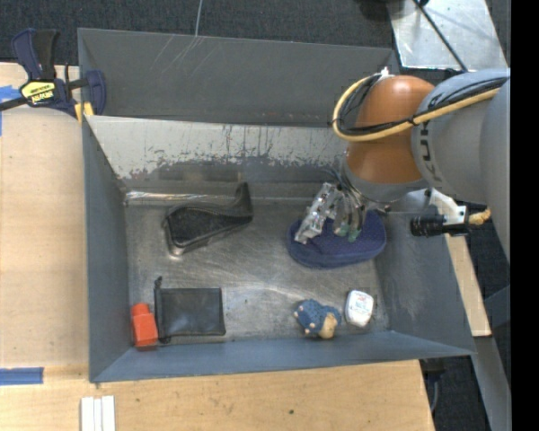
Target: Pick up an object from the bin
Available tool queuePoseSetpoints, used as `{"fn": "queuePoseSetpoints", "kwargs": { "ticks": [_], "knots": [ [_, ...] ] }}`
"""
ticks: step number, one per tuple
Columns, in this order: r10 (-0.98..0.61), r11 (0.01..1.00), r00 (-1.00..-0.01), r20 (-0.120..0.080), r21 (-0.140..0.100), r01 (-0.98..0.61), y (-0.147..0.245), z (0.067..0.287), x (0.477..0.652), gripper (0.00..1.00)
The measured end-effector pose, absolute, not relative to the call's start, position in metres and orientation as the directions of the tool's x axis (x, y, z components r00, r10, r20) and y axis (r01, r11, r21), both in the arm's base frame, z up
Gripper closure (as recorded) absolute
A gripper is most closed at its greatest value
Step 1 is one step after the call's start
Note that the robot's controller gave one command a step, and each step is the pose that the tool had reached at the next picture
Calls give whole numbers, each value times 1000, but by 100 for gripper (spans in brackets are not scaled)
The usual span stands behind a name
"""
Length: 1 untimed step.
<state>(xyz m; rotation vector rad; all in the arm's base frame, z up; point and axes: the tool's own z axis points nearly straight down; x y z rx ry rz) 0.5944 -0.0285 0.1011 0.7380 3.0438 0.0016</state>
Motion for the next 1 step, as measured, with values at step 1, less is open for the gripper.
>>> {"fn": "queuePoseSetpoints", "kwargs": {
  "ticks": [1],
  "knots": [
    [405,914,-914,-12,4,405,-33,284,599,100]
  ]
}}
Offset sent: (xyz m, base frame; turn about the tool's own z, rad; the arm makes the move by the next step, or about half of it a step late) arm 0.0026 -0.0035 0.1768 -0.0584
